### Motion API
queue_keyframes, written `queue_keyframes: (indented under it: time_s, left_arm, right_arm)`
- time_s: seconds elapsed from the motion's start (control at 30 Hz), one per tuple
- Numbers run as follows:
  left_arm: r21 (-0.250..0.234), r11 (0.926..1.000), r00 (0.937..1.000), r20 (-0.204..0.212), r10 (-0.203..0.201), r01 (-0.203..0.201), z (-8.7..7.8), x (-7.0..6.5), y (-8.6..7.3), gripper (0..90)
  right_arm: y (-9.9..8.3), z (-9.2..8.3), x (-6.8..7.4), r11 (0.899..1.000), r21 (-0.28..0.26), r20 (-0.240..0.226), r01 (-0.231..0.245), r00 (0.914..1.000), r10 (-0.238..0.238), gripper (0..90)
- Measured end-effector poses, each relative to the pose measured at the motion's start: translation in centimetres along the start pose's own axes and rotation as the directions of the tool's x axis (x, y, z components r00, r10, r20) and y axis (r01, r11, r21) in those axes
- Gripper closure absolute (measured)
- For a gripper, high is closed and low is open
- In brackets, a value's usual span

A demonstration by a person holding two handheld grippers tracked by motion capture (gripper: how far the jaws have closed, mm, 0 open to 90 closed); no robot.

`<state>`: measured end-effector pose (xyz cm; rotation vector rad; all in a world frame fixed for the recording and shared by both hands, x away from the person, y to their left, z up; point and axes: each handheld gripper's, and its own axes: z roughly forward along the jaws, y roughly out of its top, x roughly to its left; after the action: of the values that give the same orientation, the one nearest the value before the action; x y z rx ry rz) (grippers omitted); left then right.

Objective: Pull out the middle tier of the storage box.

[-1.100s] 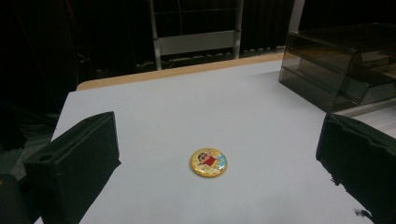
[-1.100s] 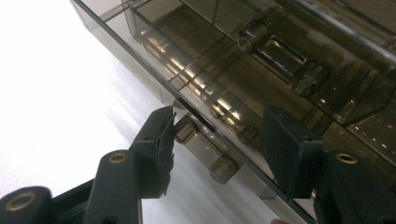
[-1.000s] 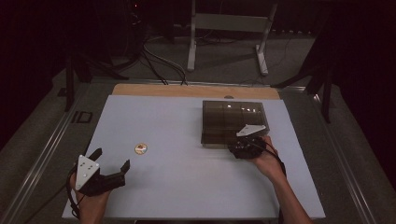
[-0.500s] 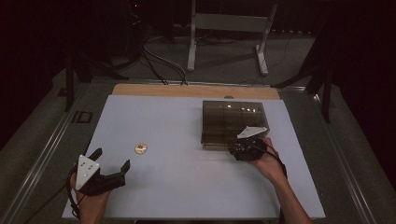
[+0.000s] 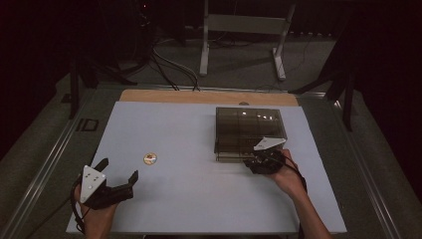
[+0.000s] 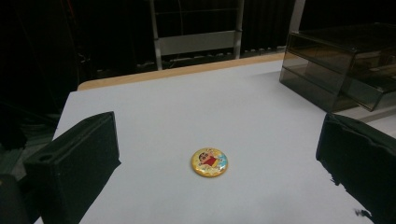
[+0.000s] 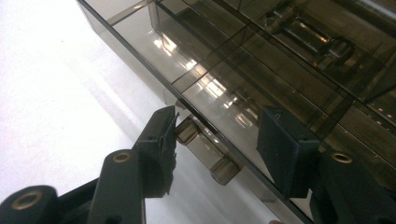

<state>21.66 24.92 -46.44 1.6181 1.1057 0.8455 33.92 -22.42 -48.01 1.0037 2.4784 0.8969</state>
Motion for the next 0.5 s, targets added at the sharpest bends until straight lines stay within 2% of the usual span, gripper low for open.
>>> queue_keyframes:
  time_s: [0.5]
  left_arm:
    - [0.0, 1.0, 1.0, 0.0, 0.0, 0.0, -0.01, 0.02, 0.0, 0.7]
  right_arm:
    - [-0.32, -0.26, 0.32, 1.0, -0.003, -0.014, 0.007, 0.9999, -0.007, 48.4]
